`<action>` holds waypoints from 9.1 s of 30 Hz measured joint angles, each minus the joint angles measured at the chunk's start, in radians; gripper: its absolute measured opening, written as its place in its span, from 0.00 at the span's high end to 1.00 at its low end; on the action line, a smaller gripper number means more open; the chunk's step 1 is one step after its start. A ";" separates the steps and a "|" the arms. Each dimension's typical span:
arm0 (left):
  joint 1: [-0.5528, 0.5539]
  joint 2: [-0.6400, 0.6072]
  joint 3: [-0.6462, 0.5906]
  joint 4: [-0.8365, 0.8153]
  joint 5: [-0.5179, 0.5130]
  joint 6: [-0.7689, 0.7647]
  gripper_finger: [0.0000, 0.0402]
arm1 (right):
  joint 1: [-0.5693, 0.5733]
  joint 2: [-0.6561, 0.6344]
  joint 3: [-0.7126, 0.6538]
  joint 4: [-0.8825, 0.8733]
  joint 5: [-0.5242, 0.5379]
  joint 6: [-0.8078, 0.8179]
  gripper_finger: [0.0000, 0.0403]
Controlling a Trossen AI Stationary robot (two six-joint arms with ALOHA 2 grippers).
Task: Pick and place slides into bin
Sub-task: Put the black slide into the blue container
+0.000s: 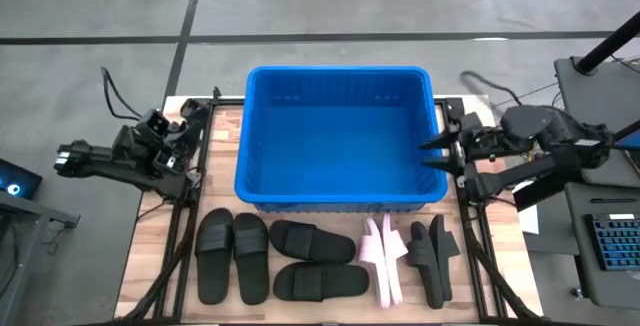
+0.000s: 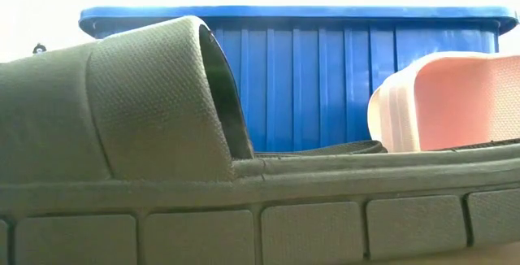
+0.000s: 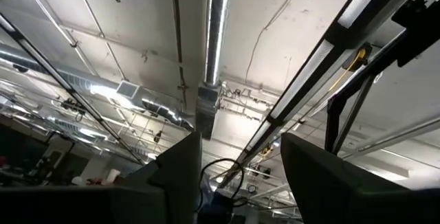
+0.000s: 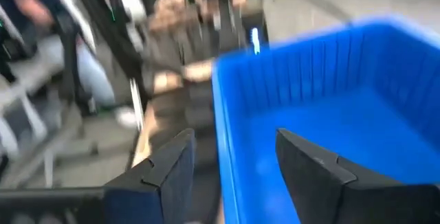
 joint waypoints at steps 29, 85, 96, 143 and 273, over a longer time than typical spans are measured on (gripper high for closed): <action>-0.001 0.324 0.060 0.050 -0.029 -0.138 0.54 | 0.632 0.471 0.089 -0.296 -0.040 0.571 0.54; -0.003 0.337 0.059 0.038 -0.028 -0.172 0.54 | 0.858 1.017 0.081 -0.468 0.318 0.591 0.54; -0.003 0.337 0.059 0.037 -0.027 -0.173 0.54 | 0.866 1.077 0.081 -0.513 0.386 0.597 0.54; -0.003 0.337 0.058 0.037 -0.027 -0.172 0.54 | 0.867 1.073 0.185 -0.681 0.327 0.622 0.97; 0.090 0.334 0.058 0.037 -0.317 0.057 0.54 | -0.807 0.257 -0.351 0.375 -0.071 -0.526 0.97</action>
